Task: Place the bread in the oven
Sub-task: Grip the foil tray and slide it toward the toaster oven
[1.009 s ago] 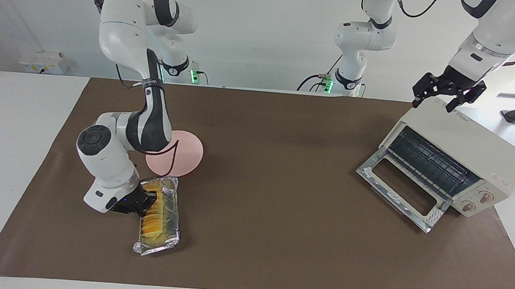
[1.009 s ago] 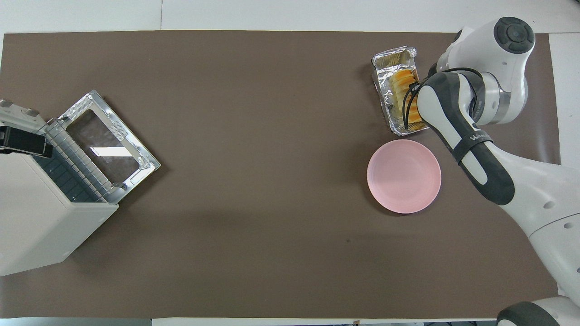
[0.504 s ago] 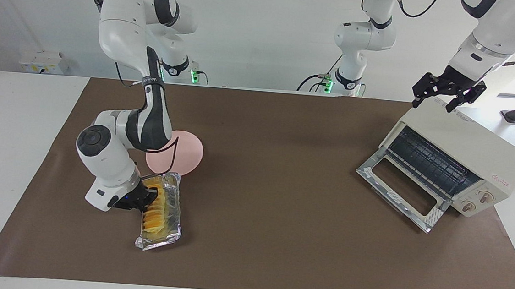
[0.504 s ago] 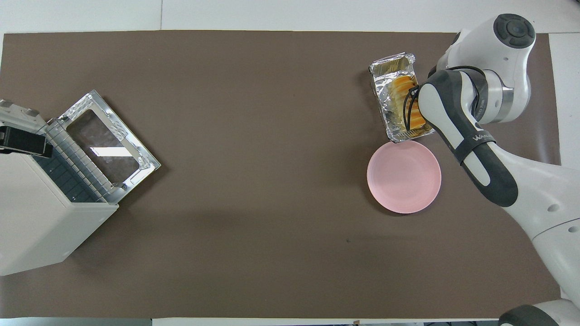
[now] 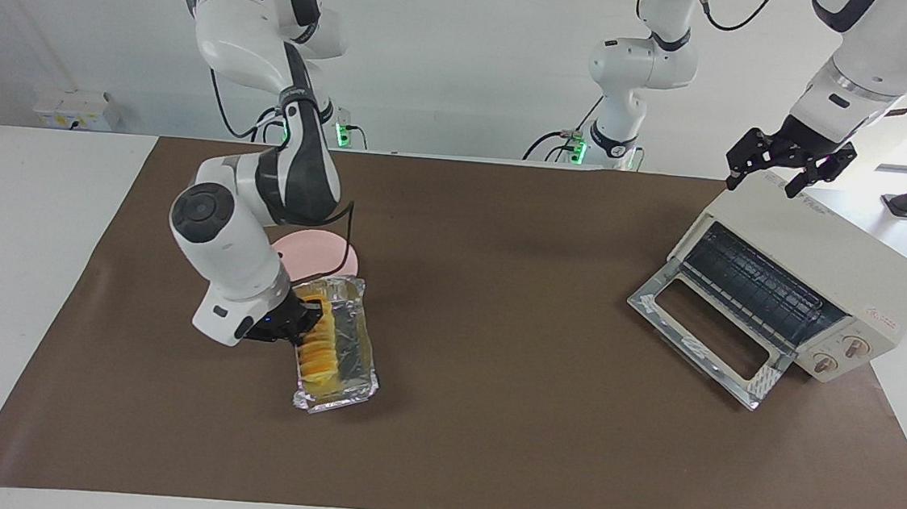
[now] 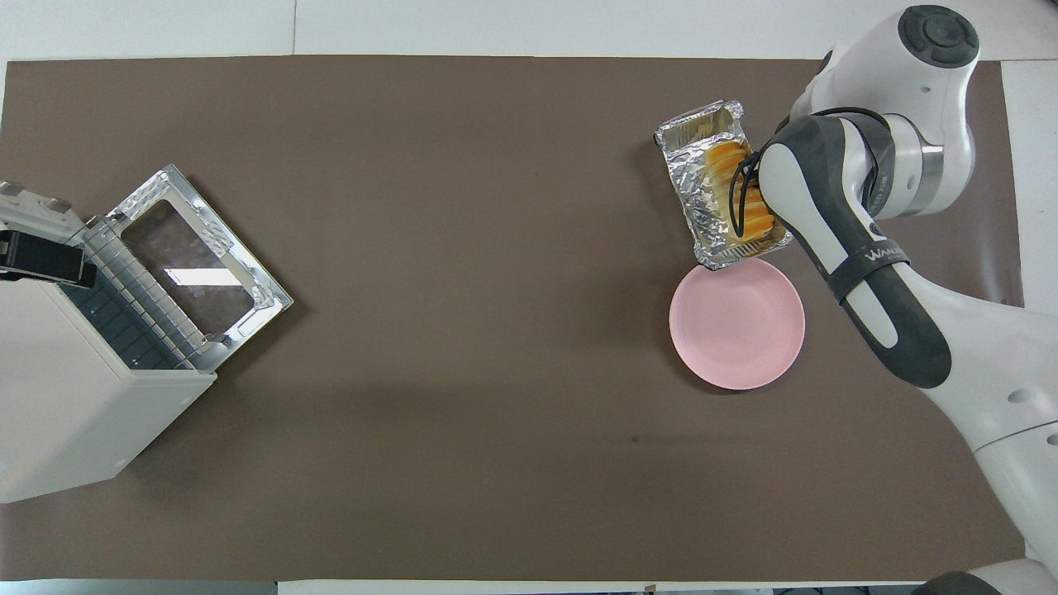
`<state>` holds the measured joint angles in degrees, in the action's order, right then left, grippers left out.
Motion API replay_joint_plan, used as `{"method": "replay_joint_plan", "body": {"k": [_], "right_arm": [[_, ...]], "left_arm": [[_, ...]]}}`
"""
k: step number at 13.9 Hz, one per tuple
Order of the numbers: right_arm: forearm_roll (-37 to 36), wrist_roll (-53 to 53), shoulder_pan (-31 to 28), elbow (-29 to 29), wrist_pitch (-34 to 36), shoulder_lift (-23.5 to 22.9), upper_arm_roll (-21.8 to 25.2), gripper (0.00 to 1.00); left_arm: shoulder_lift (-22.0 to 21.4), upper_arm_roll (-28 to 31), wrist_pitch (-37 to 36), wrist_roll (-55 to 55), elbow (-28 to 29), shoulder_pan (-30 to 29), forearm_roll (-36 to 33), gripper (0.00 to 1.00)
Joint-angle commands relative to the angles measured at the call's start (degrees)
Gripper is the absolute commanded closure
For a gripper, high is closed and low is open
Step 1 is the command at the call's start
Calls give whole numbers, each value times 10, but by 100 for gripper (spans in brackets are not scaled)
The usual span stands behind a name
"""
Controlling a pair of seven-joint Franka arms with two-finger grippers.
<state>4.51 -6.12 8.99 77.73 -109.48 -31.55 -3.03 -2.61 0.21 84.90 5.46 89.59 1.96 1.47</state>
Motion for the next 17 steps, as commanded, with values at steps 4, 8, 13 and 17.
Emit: {"method": "replay_joint_plan", "body": {"k": [4,8,13,17], "right_arm": [[14,271,144,-3,-28,12,1,100],[39,354,208,13,-82,1,2,100],[40,356,244,78,-160,0,2,100],[40,352,246,137,-222,11,1,100]], "left_arm": [[-13,3,1,0,15,2,4,0],[-13,3,1,0,15,2,4,0],[-13,3,1,0,16,2,4,0],[-13,3,1,0,15,2,4,0]]}}
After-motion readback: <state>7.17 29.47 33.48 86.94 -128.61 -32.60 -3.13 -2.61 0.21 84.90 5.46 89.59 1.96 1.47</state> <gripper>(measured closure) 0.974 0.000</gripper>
